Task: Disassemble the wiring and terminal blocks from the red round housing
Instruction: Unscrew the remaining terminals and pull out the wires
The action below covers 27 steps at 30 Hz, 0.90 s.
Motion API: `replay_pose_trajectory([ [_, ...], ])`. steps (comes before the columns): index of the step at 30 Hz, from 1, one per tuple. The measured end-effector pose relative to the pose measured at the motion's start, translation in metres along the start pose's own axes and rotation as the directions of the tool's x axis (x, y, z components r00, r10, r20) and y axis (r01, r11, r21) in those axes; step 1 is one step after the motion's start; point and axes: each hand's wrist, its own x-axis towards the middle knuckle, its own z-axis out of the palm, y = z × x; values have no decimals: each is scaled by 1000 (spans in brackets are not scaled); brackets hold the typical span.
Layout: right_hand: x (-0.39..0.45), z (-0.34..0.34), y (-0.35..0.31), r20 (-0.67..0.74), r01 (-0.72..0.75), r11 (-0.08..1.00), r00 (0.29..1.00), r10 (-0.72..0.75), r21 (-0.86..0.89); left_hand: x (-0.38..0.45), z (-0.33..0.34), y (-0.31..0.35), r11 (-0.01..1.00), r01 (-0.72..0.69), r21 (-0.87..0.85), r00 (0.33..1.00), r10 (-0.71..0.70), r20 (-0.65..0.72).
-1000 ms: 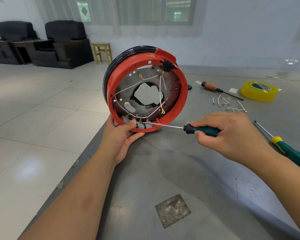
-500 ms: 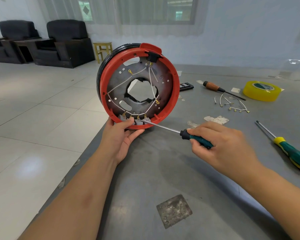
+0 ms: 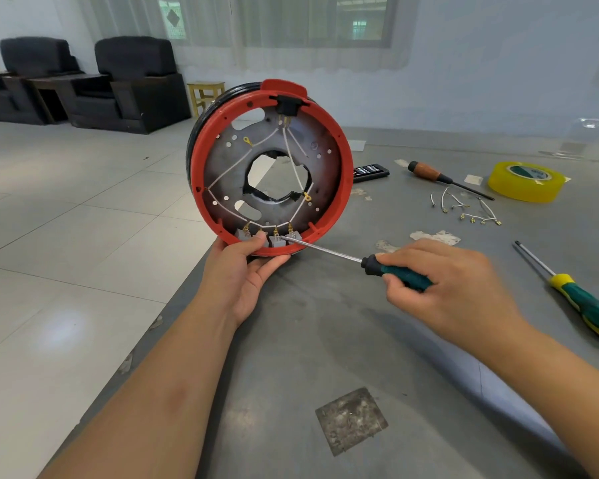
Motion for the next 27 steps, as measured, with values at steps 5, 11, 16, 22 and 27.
replay_pose_trajectory([
  [5, 12, -15, 14, 87, -130, 982, 989, 118, 136, -2, 2, 1, 998, 21, 53, 999, -23, 40],
  [11, 17, -16, 13, 157, -257, 941, 962, 225, 223, -4, 2, 2, 998, 26, 59, 999, -29, 42],
  [16, 13, -14, 6, 135, -181, 979, 977, 167, 93, -3, 4, 2, 997, 20, 80, 999, -23, 33],
  [22, 6, -9, 0, 83, -38, 998, 996, 42, -49, -2, 4, 2, 997, 26, 74, 1000, -27, 10],
  [27, 1, -3, 1, 0, 61, 983, 998, -62, -173, -2, 5, 1, 998, 19, 67, 1000, -19, 2],
])
